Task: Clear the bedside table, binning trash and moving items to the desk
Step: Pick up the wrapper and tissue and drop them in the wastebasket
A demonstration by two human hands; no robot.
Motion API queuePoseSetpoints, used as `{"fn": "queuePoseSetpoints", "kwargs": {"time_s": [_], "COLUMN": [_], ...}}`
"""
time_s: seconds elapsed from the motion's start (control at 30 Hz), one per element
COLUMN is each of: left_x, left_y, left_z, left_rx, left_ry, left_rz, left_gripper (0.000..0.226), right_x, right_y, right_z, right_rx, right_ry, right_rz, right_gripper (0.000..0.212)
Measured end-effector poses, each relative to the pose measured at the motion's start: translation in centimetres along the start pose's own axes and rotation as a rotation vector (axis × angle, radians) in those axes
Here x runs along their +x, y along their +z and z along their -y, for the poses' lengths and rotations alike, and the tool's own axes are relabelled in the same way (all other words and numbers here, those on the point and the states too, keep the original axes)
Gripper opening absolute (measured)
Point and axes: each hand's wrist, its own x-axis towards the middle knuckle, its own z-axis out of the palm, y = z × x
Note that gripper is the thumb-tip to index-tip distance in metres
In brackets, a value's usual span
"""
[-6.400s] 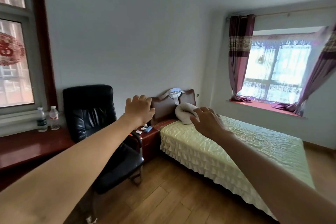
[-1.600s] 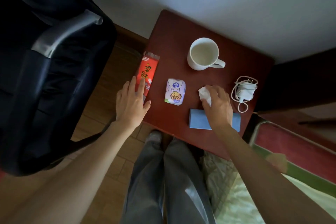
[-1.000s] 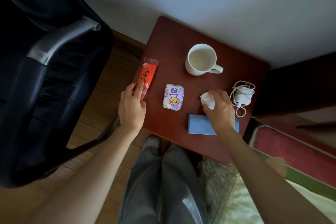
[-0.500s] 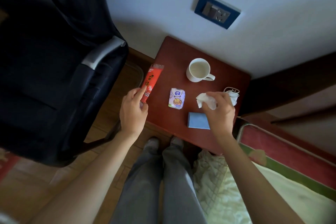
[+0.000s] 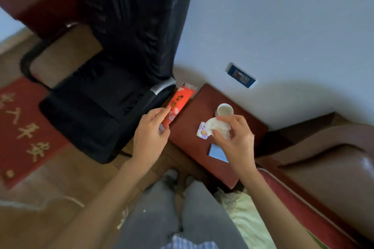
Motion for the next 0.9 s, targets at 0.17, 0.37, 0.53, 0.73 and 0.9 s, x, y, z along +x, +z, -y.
{"fn": "queuePoseSetpoints", "kwargs": {"time_s": [0.17,0.37,0.53,0.73,0.9], "left_x": [-5.0,-12.4,-17.9,-24.8,-33.0], "left_y": [-3.0,-4.3,-6.1,-11.5,-17.0], "left_z": [-2.4,-2.9,-1.6,1.7,7.1], "left_rx": [0.031,0.015,0.044,0.057,0.024], "left_ry": [-0.142,-0.325,-0.433,-0.571,-0.691], "left_rz": [-0.172,-0.332,-0.389,-0.506,-0.668], "left_gripper": [0.055,0.055,0.053,0.054,0.051], "right_x": [-0.3,-2.2,-5.7,-11.2,-18.1], "right_y": [-1.7,-1.6,1.2,7.5,14.8], "right_z": [1.9,2.2,4.4,9.6,15.8], "right_rx": [0.069,0.108,0.078,0.050,0.001], "right_ry": [-0.076,-0.014,-0.136,-0.288,-0.428], "right_rz": [0.161,0.424,0.577,0.763,0.895], "right_gripper": [0.039,0.036,0.037,0.038,0.038]}}
